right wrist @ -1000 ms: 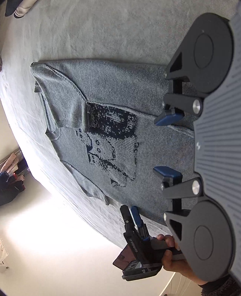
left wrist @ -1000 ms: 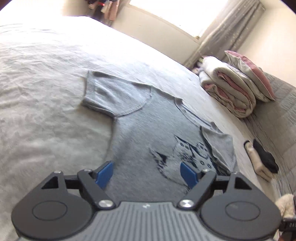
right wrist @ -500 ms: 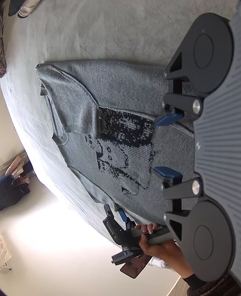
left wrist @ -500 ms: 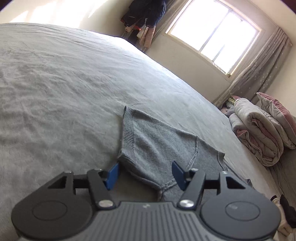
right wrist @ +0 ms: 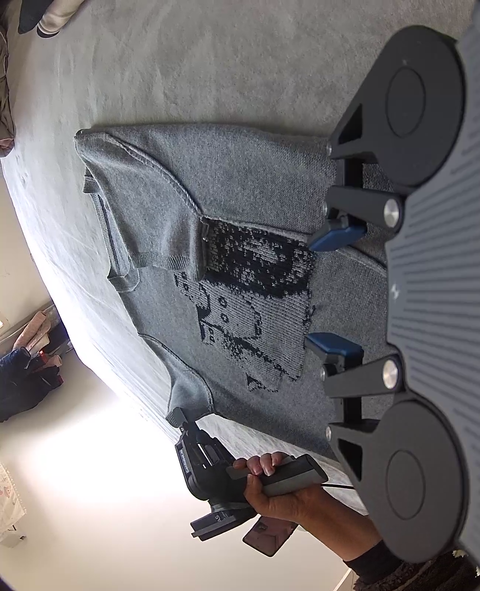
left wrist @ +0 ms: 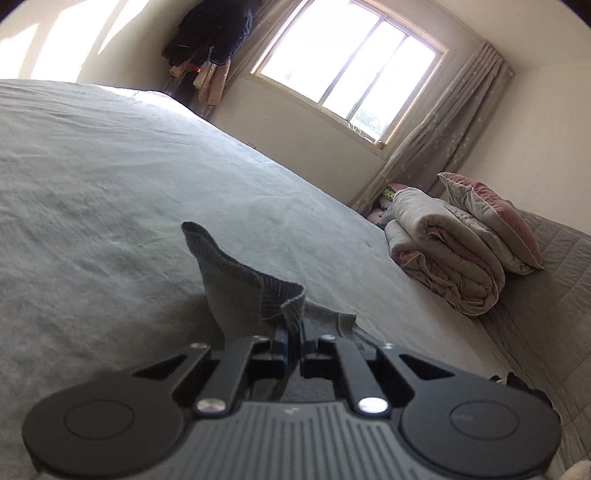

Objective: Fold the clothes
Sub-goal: 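Fold the sleeve over the sweater body with the left gripper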

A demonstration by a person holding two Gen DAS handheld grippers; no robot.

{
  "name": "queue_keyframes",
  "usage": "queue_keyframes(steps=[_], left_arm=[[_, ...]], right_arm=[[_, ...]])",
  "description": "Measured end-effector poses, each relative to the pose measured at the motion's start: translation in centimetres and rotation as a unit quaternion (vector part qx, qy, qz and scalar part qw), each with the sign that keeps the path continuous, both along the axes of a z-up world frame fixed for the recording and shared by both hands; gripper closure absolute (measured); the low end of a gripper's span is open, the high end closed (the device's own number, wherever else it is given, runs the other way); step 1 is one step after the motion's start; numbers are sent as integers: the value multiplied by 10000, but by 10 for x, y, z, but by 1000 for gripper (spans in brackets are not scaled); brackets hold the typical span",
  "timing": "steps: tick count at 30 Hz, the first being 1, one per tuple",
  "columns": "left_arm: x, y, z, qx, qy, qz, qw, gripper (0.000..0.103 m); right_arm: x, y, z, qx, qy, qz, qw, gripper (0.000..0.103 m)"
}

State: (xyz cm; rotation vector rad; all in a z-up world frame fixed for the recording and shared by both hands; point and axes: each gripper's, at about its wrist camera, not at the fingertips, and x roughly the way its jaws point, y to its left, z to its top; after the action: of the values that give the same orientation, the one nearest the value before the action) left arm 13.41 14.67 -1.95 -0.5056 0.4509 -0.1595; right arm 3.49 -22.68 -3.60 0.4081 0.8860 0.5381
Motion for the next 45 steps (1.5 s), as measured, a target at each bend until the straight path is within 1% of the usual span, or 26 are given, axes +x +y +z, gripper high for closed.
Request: queue_keyframes(steps=[3, 6, 9, 11, 13, 14, 15, 16, 17, 18, 20, 22, 24, 25, 26, 28, 31, 33, 34, 35, 37, 38, 40, 42, 44, 45], left_arm=[[1, -29, 4, 145, 24, -471, 9988, 98], [0, -61, 1, 397, 59, -968, 9945, 98], [4, -90, -14, 713, 385, -1543, 9847, 98], [7, -109, -25, 913, 640, -1919, 9751, 97], [5, -120, -33, 1049, 801, -2165, 9673, 95], [2, -123, -36, 1088, 828, -2240, 9649, 92], [-2, -123, -36, 1089, 797, -2274, 9644, 84], [-7, -121, -34, 1064, 764, -2288, 9646, 80], [-14, -118, -32, 1028, 729, -2279, 9655, 73], [-21, -112, -28, 990, 706, -2224, 9673, 69], [-35, -100, -20, 996, 720, -2104, 9699, 66], [-51, -86, -13, 1088, 683, -1986, 9716, 62], [-65, -72, -11, 1172, 594, -1879, 9734, 55], [-72, -65, -10, 1208, 542, -1826, 9742, 53], [-77, -60, -10, 1245, 517, -1805, 9743, 51], [-81, -56, -12, 1330, 570, -1883, 9714, 50], [-81, -59, -14, 1538, 659, -2025, 9649, 50], [-81, -62, -16, 1675, 718, -2119, 9602, 52], [-81, -63, -17, 1744, 747, -2165, 9577, 53], [-81, -64, -17, 1812, 776, -2212, 9551, 55], [-81, -66, -19, 1948, 835, -2304, 9497, 57], [-80, -67, -20, 2016, 864, -2350, 9469, 57], [-80, -70, -21, 2151, 922, -2442, 9411, 57], [-80, -72, -23, 2286, 980, -2532, 9349, 59], [-80, -73, -24, 2372, 1028, -2547, 9318, 59], [-80, -73, -24, 2403, 1050, -2537, 9311, 62]], right_arm=[[-1, -1, 1, -3, -14, -10, 10000, 49], [0, -1, 2, -7, -17, -14, 10000, 49], [-1, -2, 2, -20, -18, -29, 10000, 49], [-1, -3, 3, -31, -25, -46, 10000, 49], [0, -5, 3, -35, -31, -64, 10000, 49], [0, -5, 3, -41, -38, -73, 10000, 49], [-1, -6, 3, -44, -51, -86, 9999, 49], [-1, -7, 3, -46, -66, -99, 9999, 48], [-1, -7, 3, -53, -80, -115, 9999, 47], [0, -7, 3, -59, -94, -131, 9999, 47], [1, -4, 4, -143, -179, -153, 9996, 47], [4, 2, 8, -282, -319, -172, 9989, 47], [10, 12, 12, -364, -497, -172, 9980, 46], [13, 16, 14, -392, -563, -174, 9975, 43], [18, 23, 16, -454, -640, -157, 9968, 42], [30, 39, 19, -689, -828, -61, 9942, 42], [49, 69, 22, -1251, -1269, 41, 9840, 42], [64, 88, 22, -1643, -1587, 185, 9734, 43], [71, 97, 20, -1811, -1706, 263, 9682, 48], [78, 106, 17, -1956, -1768, 352, 9640, 53], [92, 124, 8, -2238, -1876, 534, 9549, 56], [98, 133, 4, -2379, -1929, 624, 9499, 59], [112, 150, -4, -2657, -2033, 804, 9389, 60], [121, 161, -13, -2847, -2020, 904, 9327, 62], [127, 169, -20, -2995, -2040, 937, 9273, 71], [129, 170, -22, -3045, -2076, 915, 9251, 74]])
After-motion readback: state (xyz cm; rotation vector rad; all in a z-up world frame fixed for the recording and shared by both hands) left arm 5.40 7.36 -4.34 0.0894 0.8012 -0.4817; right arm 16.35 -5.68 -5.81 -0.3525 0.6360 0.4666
